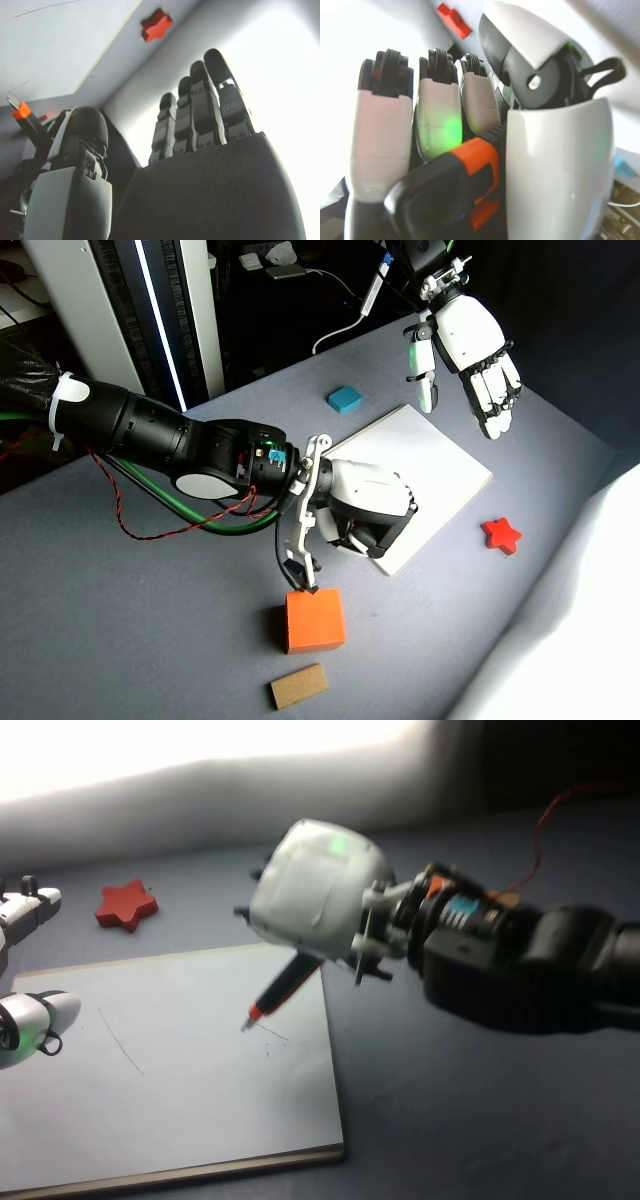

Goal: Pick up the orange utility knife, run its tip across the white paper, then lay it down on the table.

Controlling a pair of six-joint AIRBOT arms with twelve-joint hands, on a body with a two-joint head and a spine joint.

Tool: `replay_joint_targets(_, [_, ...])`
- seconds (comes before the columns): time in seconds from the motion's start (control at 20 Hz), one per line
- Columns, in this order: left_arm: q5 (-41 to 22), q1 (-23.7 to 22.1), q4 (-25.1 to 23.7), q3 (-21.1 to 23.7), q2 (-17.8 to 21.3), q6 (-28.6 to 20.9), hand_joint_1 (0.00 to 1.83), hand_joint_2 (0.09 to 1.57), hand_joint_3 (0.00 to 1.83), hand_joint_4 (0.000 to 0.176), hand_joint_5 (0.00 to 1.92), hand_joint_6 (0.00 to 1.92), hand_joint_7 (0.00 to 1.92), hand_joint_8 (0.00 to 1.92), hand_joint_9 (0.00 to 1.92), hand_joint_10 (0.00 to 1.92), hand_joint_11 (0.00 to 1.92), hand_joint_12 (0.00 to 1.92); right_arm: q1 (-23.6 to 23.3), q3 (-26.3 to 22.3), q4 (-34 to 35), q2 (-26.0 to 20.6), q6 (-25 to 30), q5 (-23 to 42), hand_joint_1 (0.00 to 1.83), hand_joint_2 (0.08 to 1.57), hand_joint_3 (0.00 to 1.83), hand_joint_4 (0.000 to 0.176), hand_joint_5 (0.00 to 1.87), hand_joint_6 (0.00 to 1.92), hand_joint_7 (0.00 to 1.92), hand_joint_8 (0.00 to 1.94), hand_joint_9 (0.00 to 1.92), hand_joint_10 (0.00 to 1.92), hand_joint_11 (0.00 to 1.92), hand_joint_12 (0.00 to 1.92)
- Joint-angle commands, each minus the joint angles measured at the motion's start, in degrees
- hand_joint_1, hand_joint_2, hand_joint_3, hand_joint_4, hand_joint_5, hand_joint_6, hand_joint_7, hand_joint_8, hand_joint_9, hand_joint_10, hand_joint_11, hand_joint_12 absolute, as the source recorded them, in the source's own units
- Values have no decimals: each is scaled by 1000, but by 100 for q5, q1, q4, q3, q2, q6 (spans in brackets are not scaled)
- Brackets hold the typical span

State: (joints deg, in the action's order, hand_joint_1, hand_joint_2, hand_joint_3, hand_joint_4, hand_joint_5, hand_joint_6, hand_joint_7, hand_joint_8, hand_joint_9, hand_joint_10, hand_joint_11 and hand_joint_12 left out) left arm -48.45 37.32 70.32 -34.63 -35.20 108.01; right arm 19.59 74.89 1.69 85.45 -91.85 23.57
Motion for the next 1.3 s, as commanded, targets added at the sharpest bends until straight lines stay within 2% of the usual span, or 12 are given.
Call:
replay_joint_targets(0.0, [-454, -59, -284, -48, 12, 9, 379, 1358, 0, 56, 65, 8, 140, 5, 224, 7, 0, 891, -73, -131, 36, -133, 9, 499, 1564, 932, 701, 176, 1561, 1921, 1709, 1941, 1786, 1921, 1838, 1921])
replay_joint_targets(0.2, [-454, -60, -284, -42, 12, 9, 401, 1357, 0, 54, 54, 1, 119, 0, 208, 2, 0, 872, -107, -1083, 318, -987, 337, -382, 1556, 937, 697, 176, 1555, 1921, 1718, 1941, 1791, 1921, 1854, 1921])
replay_joint_targets(0.3, [-454, -60, -284, -38, 12, 9, 377, 1360, 0, 53, 62, 5, 121, 3, 220, 7, 0, 864, -37, -1285, 318, -1205, 547, -491, 1553, 939, 700, 176, 1560, 1921, 1709, 1941, 1784, 1921, 1843, 1921])
replay_joint_targets(0.55, [-454, -61, -284, -38, 12, 9, 347, 1365, 1, 56, 51, 1, 128, 2, 228, 6, 0, 925, 327, -1379, 316, -1508, 975, -636, 1562, 938, 703, 176, 1576, 1921, 1717, 1941, 1794, 1921, 1854, 1921])
replay_joint_targets(0.85, [-454, -66, -285, -35, 12, 9, 324, 1372, 4, 61, 39, 2, 109, 0, 217, 2, 0, 867, 730, -1302, 315, -1503, 952, -566, 1545, 938, 695, 176, 1519, 1921, 1666, 1941, 1753, 1921, 1817, 1921])
replay_joint_targets(0.95, [-454, -64, -285, -34, 12, 9, 381, 1356, 0, 57, 60, 7, 131, 6, 219, 12, 0, 876, 811, -1270, 287, -1500, 930, -553, 1537, 927, 767, 176, 1411, 1921, 1558, 1941, 1663, 1921, 1702, 1921])
replay_joint_targets(1.0, [-455, -63, -285, -35, 12, 9, 348, 1365, 1, 53, 57, 3, 125, 1, 215, 8, 0, 885, 843, -1271, 229, -1506, 932, -545, 1114, 843, 1079, 0, 849, 1921, 1293, 1941, 1421, 1921, 1397, 1921])
replay_joint_targets(1.05, [-463, -63, -285, -35, 12, 9, 348, 1365, 1, 53, 57, 3, 125, 1, 215, 8, 0, 885, 857, -1271, 192, -1510, 933, -540, 1114, 843, 1079, 0, 849, 1921, 1293, 1941, 1421, 1921, 1397, 1921])
replay_joint_targets(1.1, [-471, -64, -285, -35, 12, 9, 348, 1363, 0, 55, 53, 1, 129, 2, 233, 12, 0, 910, 877, -1272, 186, -1516, 935, -514, 1122, 902, 1012, 0, 558, 1863, 808, 1939, 940, 1921, 872, 1921])
replay_joint_targets(1.15, [-471, -64, -285, -35, 12, 9, 380, 1355, 0, 58, 59, 3, 130, 2, 232, 10, 0, 906, 888, -1272, 184, -1523, 935, -493, 1059, 1080, 709, 0, 465, 1821, 653, 1934, 640, 1921, 626, 1921])
replay_joint_targets(1.2, [-471, -64, -285, -35, 12, 9, 380, 1355, 0, 58, 59, 3, 130, 2, 232, 10, 0, 906, 897, -1272, 182, -1530, 935, -487, 1059, 1080, 709, 0, 465, 1821, 653, 1934, 640, 1921, 626, 1921])
replay_joint_targets(1.25, [-471, -62, -285, -35, 12, 9, 401, 1350, 0, 56, 65, 4, 137, 3, 238, 11, 0, 910, 909, -1271, 182, -1542, 937, -477, 1024, 1265, 367, 0, 371, 1815, 583, 1882, 482, 1921, 493, 1921])
